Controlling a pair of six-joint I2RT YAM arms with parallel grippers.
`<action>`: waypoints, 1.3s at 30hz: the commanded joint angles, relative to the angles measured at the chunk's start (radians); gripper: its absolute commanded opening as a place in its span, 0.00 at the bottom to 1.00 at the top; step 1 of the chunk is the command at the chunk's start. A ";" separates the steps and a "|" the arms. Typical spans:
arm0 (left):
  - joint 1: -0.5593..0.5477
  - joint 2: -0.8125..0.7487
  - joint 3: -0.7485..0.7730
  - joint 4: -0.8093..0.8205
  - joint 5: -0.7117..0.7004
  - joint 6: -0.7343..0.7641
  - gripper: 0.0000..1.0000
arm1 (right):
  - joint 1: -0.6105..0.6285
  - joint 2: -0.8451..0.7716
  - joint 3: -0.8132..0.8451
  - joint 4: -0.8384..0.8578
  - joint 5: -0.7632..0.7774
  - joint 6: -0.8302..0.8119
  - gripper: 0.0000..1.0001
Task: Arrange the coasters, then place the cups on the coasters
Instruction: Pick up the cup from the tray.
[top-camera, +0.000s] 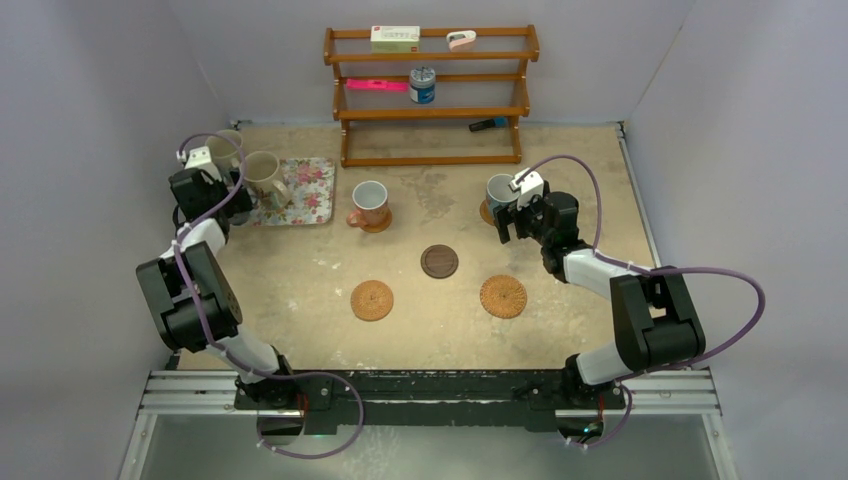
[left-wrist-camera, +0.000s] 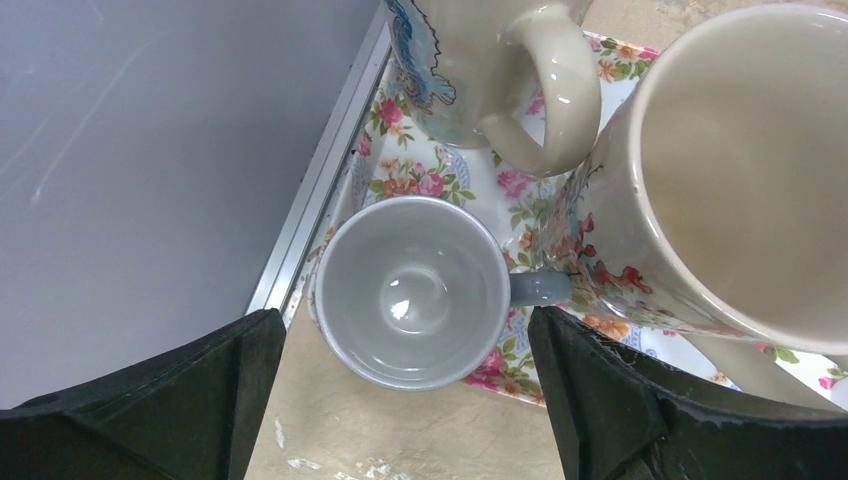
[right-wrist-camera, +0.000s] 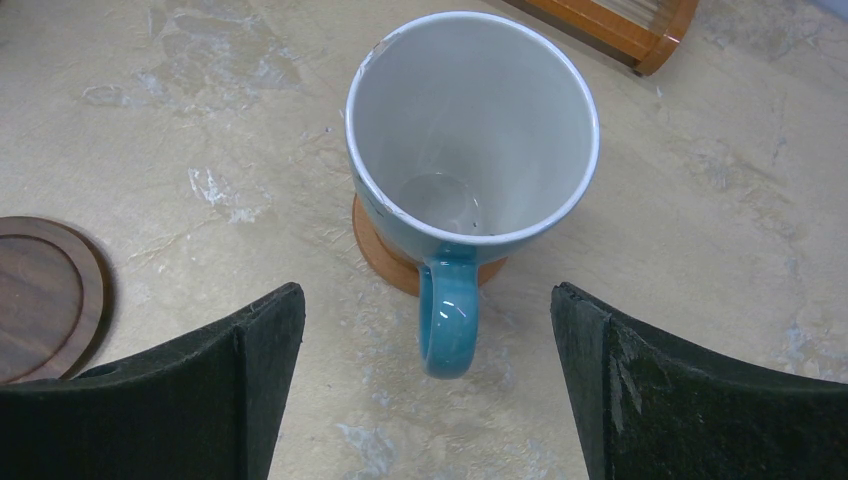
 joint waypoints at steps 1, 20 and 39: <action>0.009 0.027 0.056 0.033 -0.001 0.002 1.00 | -0.002 -0.018 0.033 0.025 0.005 -0.004 0.94; 0.024 0.047 0.031 0.090 0.047 -0.001 0.63 | -0.002 -0.015 0.035 0.026 0.005 -0.004 0.94; 0.027 -0.240 -0.069 0.032 0.149 0.010 0.36 | -0.002 -0.023 0.032 0.024 0.000 -0.003 0.94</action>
